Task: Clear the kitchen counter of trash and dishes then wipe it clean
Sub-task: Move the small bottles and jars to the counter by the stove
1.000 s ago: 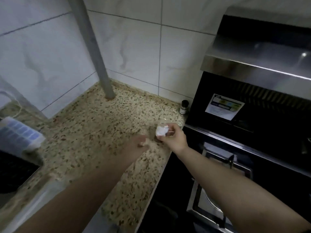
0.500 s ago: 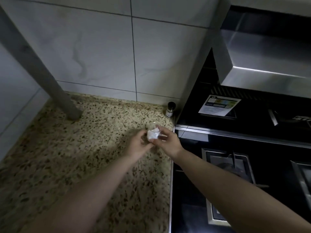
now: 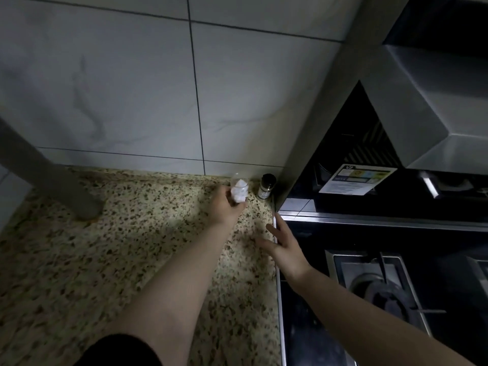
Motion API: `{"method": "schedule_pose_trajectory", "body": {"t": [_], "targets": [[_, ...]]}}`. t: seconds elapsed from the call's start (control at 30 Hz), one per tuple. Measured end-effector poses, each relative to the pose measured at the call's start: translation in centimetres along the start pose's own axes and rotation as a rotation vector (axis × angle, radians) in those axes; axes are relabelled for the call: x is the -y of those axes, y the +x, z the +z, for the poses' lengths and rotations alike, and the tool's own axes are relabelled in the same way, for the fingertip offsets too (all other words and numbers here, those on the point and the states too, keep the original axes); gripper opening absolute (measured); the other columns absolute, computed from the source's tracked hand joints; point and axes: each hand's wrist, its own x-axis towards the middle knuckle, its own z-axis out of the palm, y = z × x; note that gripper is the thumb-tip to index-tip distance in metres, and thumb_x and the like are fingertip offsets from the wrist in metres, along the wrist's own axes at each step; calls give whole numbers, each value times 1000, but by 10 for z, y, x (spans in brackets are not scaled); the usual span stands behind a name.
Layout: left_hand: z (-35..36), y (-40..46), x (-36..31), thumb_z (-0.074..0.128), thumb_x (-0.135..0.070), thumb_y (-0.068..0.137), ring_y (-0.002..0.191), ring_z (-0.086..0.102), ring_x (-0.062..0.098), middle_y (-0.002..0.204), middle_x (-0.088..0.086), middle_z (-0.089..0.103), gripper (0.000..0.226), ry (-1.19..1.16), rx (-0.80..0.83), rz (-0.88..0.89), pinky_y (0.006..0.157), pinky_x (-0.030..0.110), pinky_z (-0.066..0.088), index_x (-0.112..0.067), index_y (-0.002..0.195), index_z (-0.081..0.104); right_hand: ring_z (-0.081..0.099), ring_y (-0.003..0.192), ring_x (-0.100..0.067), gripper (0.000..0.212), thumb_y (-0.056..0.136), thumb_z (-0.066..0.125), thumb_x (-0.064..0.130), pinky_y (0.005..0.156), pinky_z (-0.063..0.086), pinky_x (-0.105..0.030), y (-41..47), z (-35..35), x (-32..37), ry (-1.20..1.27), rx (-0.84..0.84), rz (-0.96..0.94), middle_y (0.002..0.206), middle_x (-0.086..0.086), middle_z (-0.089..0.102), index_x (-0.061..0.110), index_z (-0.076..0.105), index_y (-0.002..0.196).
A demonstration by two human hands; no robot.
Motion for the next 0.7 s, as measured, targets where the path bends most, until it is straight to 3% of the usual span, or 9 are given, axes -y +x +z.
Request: {"method": "schedule_pose_trajectory", "body": {"t": [0.07, 0.13, 0.27, 0.37, 0.47, 0.53, 0.6, 0.7], "targets": [[8, 6, -1, 85, -29, 72, 92, 64, 18, 102, -5, 66, 50, 32, 5, 22, 71, 29, 48, -19, 112, 56, 54, 117, -1, 82, 91, 68, 17, 98, 50, -30, 0, -5, -5, 8, -2, 13, 150, 8, 43, 45, 21, 152], [15, 8, -2, 83, -27, 74, 93, 59, 18, 104, -2, 62, 50, 94, 9, 64, 72, 28, 43, -15, 114, 57, 53, 126, -11, 82, 89, 70, 19, 101, 49, -34, 0, -9, -11, 26, -9, 41, 144, 9, 50, 46, 23, 151], [24, 11, -2, 82, -23, 73, 101, 58, 30, 113, 13, 59, 48, 142, -10, 122, 76, 36, 48, -9, 112, 56, 60, 121, -14, 86, 84, 76, 17, 98, 51, -34, 3, -15, -23, 96, -49, 94, 134, 6, 60, 40, 28, 151], [23, 11, -9, 82, -17, 73, 103, 56, 31, 117, 16, 55, 47, 127, -30, 139, 76, 31, 43, -4, 110, 56, 63, 116, -14, 81, 85, 73, 9, 99, 51, -35, 3, -16, -24, 114, -66, 110, 126, 4, 66, 31, 32, 152], [16, 8, -16, 84, -19, 71, 102, 56, 28, 119, 14, 53, 49, 124, -43, 143, 73, 26, 37, -5, 110, 57, 67, 109, -11, 72, 87, 69, 3, 87, 54, -27, 0, -17, -18, 137, -66, 105, 117, 4, 72, 30, 39, 146], [10, 3, -16, 86, -23, 69, 99, 57, 26, 115, 12, 55, 48, 136, -69, 171, 69, 29, 42, -7, 105, 57, 67, 110, -12, 64, 86, 70, 4, 88, 55, -28, -3, -17, -14, 126, -61, 107, 116, 2, 72, 32, 46, 139], [4, -4, -11, 85, -22, 71, 93, 59, 25, 107, 8, 56, 45, 138, -66, 159, 67, 32, 49, -11, 99, 53, 65, 114, -16, 56, 86, 71, 6, 100, 51, -36, -5, -17, -12, 95, -67, 103, 115, -1, 71, 28, 53, 134], [-6, -21, -1, 80, -19, 78, 80, 62, 21, 89, 1, 59, 35, 144, 15, 101, 61, 26, 45, -18, 92, 48, 65, 113, -21, 37, 88, 70, 8, 103, 50, -37, -12, -18, -3, 37, -114, 62, 112, -7, 70, 25, 63, 120]]}}
